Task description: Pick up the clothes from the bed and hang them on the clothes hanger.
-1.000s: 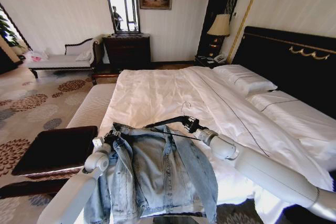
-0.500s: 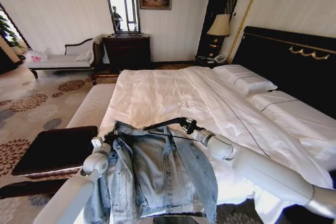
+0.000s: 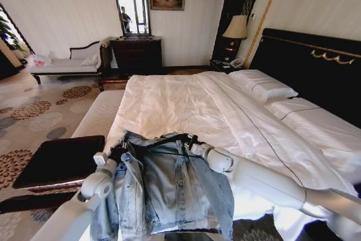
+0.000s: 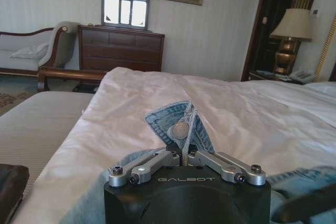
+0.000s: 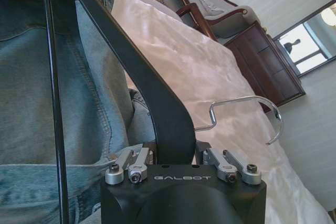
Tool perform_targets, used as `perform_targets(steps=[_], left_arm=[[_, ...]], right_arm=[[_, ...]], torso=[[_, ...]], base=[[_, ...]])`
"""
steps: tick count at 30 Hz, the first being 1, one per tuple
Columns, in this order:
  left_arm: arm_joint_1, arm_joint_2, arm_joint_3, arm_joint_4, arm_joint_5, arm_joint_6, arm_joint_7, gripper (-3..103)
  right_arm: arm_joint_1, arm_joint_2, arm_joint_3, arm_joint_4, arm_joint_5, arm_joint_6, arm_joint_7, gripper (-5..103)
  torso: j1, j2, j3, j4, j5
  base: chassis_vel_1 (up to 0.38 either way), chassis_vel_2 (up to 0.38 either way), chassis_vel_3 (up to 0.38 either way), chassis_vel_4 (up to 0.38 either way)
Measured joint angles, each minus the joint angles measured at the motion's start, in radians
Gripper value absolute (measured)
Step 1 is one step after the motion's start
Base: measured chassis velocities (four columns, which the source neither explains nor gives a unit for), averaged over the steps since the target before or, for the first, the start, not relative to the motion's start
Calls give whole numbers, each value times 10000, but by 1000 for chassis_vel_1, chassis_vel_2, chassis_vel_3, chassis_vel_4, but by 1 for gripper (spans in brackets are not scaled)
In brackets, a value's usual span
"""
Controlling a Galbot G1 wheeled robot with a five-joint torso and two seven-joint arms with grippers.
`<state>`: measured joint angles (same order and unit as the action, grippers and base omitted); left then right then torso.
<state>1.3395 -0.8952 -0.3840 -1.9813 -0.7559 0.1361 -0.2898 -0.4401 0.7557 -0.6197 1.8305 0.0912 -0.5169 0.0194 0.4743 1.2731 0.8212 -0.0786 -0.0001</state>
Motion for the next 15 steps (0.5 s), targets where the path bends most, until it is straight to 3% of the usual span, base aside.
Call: perform_targets(steps=[15], left_arm=[[869,-113,74,-841,756,9,120,2]], right_arm=[[409,1248,-649,-163,822,-918,206,36]], torso=[[0,0,-1,2,1]], base=[[0,0,0,0]])
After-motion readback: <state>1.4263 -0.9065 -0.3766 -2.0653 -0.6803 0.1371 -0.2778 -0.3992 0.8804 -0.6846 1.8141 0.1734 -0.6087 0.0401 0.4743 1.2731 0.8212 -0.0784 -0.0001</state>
